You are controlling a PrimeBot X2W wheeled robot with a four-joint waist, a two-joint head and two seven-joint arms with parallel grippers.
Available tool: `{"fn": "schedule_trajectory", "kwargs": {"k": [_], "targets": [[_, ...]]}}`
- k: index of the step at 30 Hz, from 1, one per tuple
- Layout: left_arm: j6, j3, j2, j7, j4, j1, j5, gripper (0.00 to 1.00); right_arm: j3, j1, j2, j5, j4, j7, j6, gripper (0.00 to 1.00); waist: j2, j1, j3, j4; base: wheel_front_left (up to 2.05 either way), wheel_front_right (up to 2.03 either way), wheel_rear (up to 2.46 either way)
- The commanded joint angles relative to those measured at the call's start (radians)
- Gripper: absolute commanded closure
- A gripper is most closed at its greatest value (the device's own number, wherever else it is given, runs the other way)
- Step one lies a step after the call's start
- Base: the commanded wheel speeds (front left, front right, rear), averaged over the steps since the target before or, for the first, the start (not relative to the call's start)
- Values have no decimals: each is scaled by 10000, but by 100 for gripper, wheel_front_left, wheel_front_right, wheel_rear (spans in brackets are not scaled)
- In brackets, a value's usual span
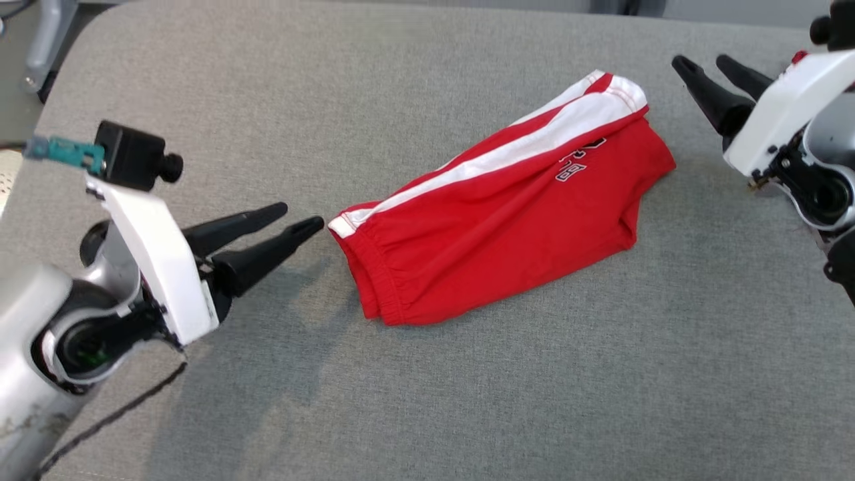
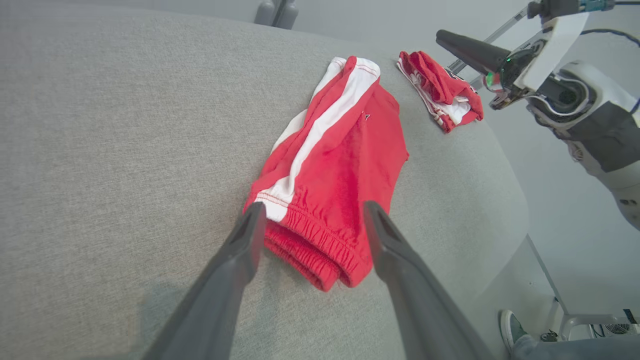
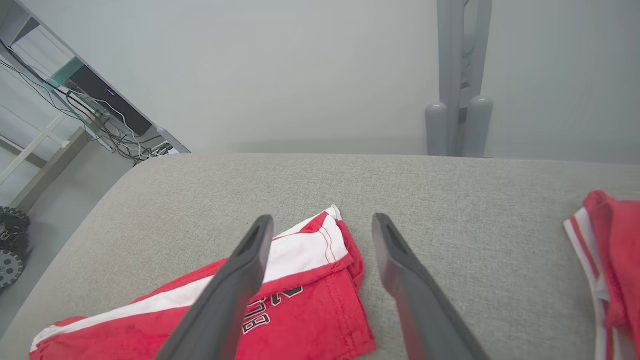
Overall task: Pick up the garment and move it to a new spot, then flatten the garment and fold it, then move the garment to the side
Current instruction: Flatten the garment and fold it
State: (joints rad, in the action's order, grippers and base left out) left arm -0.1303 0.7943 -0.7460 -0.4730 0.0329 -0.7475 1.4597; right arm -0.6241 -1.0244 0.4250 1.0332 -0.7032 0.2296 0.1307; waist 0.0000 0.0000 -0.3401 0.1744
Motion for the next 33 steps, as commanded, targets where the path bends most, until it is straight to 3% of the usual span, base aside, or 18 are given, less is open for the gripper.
{"fn": "schedule_trajectory", "kwargs": {"k": [1,12,22,33], "targets": [[-6,-1,-48,316,-87,253,-157,0,-74,193,153,80,-152,-118,3,0,0,0,271,89,0,0,0],[-6,422,53,3389,-366,1246,-1863,0,-914,474,313,239,-1825,169,3,0,0,0,380,904,0,0,0],[202,198,904,5754,311,1925,-2801,0,-1235,-87,257,305,-3062,244,3,0,0,0,-39,1541,0,0,0],[288,212,1590,6798,890,2645,-2807,0,-1214,44,-96,888,-3978,777,5,0,0,0,-199,1987,0,0,0]]}}
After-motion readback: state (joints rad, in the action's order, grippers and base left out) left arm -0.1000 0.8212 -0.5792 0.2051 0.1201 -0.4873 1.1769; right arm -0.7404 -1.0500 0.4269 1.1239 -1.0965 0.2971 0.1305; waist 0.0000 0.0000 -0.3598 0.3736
